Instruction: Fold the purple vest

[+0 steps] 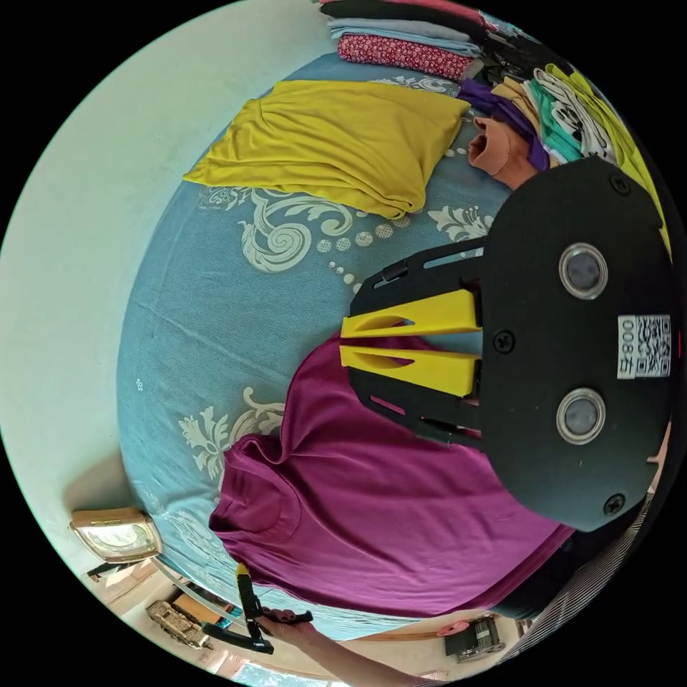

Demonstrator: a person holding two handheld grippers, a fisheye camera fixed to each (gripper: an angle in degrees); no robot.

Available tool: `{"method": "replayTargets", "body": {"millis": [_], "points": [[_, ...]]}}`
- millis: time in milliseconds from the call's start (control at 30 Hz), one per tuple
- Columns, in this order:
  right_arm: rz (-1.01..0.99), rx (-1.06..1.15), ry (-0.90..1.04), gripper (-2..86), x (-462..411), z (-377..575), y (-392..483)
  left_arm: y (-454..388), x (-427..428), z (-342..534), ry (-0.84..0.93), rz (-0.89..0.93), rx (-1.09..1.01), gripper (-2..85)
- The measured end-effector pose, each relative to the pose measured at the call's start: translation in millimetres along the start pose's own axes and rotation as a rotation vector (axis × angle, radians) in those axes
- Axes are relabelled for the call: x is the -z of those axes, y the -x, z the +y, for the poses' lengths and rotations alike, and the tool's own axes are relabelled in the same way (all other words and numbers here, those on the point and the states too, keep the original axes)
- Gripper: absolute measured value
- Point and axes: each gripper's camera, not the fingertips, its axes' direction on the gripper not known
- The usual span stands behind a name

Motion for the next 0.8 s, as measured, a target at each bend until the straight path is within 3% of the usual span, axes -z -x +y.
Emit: {"method": "replayTargets", "body": {"millis": [200,267,433,533,633,800], "points": [[0.047,-0.083,-0.018,0.3,32,-4,-16,-21,7,-29,-0.051,-0.058,-0.001,0.9],[-0.049,-0.139,-0.032,0.1,35,1,-31,-26,8,-41,-0.054,-0.051,-0.002,0.9],[-0.051,-0.256,-0.123,0.1,47,-3,-37,-41,10,-62,-0.093,-0.029,0.025,2.4],[-0.173,-0.167,-0.242,0.1,62,-15,-14,-59,19,-75,-0.173,0.014,-0.005,3.3],[-0.249,-0.014,-0.245,0.1,56,-43,30,-88,16,-90,-0.203,0.073,-0.083,2.5],[-0.167,0.078,-0.173,0.0,21,-92,83,-134,-18,-124,-0.106,0.11,-0.178,0.9]]}}
